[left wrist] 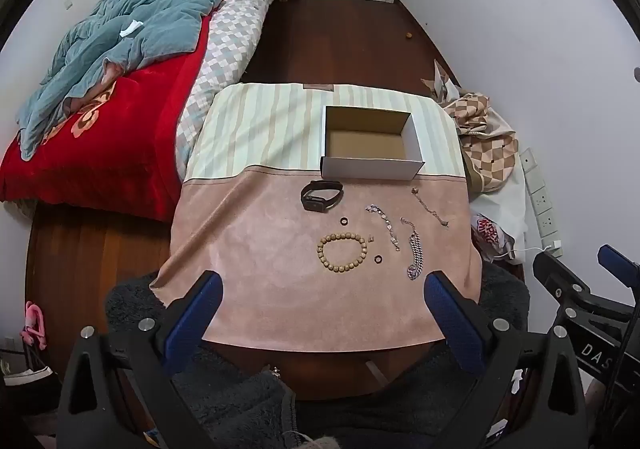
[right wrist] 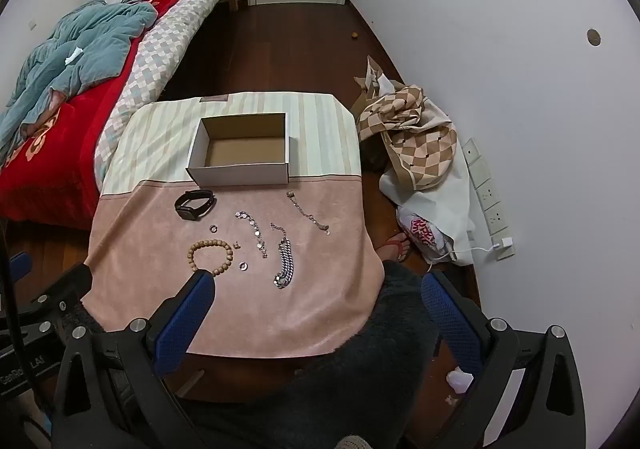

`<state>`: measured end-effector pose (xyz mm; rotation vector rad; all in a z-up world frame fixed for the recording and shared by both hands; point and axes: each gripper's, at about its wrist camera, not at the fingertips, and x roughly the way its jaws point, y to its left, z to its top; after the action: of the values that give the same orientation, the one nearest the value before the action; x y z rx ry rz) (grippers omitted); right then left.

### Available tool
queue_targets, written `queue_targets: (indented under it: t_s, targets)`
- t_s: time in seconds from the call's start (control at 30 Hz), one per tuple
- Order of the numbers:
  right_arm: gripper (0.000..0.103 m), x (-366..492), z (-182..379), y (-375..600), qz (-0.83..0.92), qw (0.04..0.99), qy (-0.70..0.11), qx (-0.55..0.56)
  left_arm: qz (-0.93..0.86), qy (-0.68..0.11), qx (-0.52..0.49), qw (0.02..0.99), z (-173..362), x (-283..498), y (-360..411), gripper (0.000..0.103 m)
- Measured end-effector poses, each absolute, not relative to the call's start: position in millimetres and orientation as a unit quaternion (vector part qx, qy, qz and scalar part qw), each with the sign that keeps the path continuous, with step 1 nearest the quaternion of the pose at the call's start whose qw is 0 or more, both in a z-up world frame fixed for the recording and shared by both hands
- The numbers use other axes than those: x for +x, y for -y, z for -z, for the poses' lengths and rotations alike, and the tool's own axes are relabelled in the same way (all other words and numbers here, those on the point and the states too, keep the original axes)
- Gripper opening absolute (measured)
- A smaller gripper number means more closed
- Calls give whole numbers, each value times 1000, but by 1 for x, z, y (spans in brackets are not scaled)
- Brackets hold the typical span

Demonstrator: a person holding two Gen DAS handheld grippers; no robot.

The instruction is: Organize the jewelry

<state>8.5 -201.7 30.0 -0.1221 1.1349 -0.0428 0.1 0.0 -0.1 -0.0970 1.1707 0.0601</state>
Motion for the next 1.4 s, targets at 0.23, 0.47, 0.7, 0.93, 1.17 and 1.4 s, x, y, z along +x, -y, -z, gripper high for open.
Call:
queue_targets:
  t_s: [0.23, 0.47, 0.7, 0.93, 1.17, 1.4]
  targets:
    - [103, 7, -32, 202, 22, 842, -535, -58, -31, -552, -44, 832, -2, 1, 0, 103]
    - [103, 6, -33, 203, 22, 842, -535, -59, -30, -551, -45, 833, 1, -1, 2, 103]
    - [103, 4, -33, 202, 23, 843, -535, -60, -31, -550, -46, 833, 0, -2, 2, 103]
    - [103, 4, -36, 204, 24, 844, -533, -58, -28, -545, -40, 837, -9, -5, 3, 103]
    - [103, 4, -41, 207, 24, 844, -533, -58, -29, -545, -39, 837, -10, -5, 3, 103]
    - [103, 1, -42, 209, 22, 845, -530, -61, -27, -542, -38, 839, -13, -5, 1, 103]
